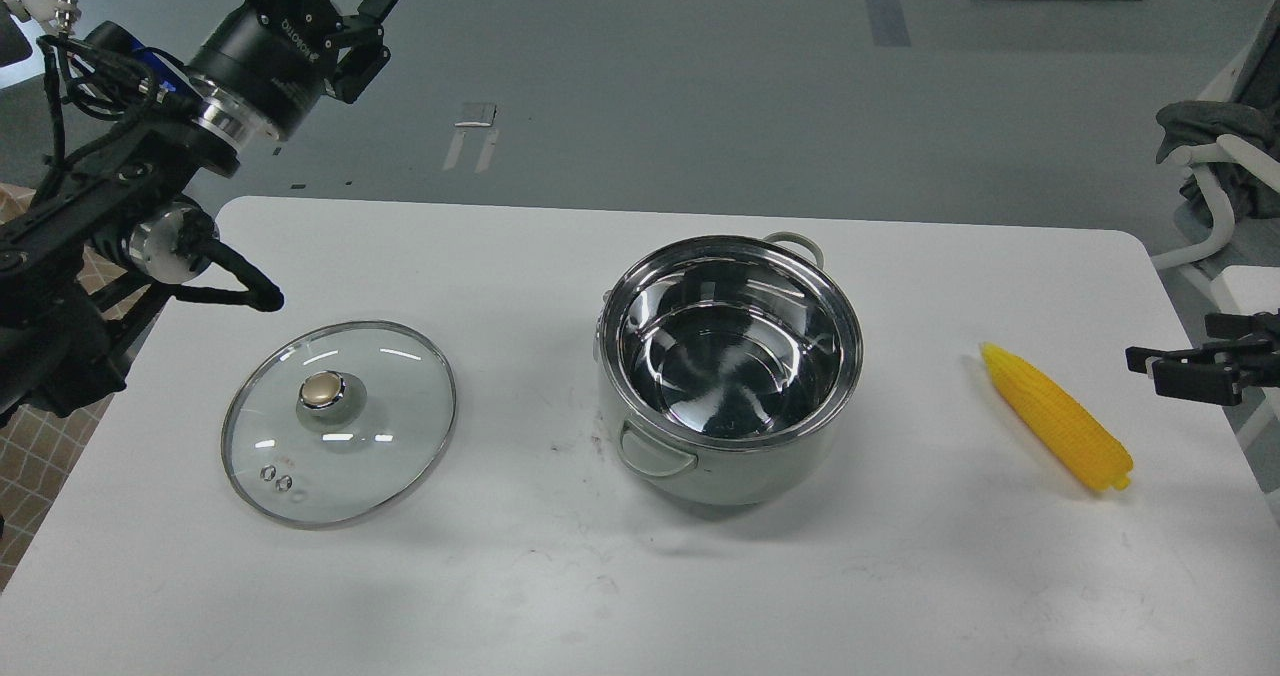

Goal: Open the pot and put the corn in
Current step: 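Lower the right gripper onto the yellow corn cob and grasp it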

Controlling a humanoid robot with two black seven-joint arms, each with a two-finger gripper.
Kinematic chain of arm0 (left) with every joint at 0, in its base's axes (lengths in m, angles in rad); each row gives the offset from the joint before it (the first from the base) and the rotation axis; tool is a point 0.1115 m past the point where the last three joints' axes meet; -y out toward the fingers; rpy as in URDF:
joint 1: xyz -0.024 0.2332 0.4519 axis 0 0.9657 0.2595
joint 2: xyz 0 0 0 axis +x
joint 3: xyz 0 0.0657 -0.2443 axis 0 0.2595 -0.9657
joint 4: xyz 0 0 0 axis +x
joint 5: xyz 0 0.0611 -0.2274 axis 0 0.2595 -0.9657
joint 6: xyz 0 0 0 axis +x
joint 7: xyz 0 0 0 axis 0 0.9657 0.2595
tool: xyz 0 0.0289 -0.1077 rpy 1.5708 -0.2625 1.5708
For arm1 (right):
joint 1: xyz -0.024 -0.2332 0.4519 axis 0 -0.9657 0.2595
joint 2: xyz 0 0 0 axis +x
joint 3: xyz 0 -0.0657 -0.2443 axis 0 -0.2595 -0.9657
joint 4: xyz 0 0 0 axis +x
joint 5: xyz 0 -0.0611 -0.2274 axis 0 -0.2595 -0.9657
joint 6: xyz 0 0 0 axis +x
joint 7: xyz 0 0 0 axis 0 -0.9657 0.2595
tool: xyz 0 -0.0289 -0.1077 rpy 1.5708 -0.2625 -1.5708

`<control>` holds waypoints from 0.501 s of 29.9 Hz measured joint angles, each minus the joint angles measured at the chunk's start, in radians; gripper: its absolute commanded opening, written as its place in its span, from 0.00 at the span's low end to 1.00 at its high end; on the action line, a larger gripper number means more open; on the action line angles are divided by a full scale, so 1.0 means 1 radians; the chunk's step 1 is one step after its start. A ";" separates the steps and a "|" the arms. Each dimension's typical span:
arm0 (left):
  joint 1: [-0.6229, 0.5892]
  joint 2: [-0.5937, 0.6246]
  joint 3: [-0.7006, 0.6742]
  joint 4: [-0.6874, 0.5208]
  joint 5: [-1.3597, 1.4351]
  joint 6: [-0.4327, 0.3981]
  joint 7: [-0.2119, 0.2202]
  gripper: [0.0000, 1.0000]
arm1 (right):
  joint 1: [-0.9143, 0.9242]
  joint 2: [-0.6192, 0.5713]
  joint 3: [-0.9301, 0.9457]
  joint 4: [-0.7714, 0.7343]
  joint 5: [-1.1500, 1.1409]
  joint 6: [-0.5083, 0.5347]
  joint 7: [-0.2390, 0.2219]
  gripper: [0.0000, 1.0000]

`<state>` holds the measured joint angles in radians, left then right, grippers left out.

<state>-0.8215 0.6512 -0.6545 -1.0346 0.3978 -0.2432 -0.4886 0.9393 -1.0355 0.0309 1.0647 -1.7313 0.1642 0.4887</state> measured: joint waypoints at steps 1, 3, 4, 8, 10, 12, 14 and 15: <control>0.002 0.000 -0.001 -0.006 0.000 0.000 0.000 0.97 | -0.008 0.020 -0.001 -0.014 -0.006 -0.008 0.000 1.00; 0.005 0.000 -0.001 -0.020 0.000 0.001 0.000 0.97 | -0.028 0.063 -0.004 -0.052 -0.030 -0.030 0.000 0.99; 0.006 0.001 -0.001 -0.025 0.000 0.002 0.000 0.97 | -0.036 0.080 -0.006 -0.068 -0.046 -0.043 0.000 0.99; 0.014 0.002 -0.001 -0.041 0.001 0.004 0.000 0.97 | -0.061 0.145 -0.019 -0.117 -0.081 -0.083 0.000 0.97; 0.016 0.002 -0.001 -0.046 0.001 0.005 0.000 0.97 | -0.065 0.170 -0.034 -0.142 -0.087 -0.092 0.000 0.97; 0.017 0.005 -0.007 -0.048 0.001 0.005 0.000 0.97 | -0.066 0.191 -0.053 -0.168 -0.096 -0.102 0.000 0.93; 0.018 0.005 -0.013 -0.048 0.000 0.006 0.000 0.97 | -0.066 0.206 -0.063 -0.188 -0.110 -0.115 0.000 0.88; 0.018 0.005 -0.014 -0.050 0.000 0.006 0.000 0.97 | -0.066 0.215 -0.068 -0.197 -0.116 -0.120 0.000 0.83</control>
<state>-0.8039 0.6565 -0.6688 -1.0848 0.3975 -0.2376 -0.4886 0.8730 -0.8205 -0.0367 0.8674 -1.8474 0.0444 0.4884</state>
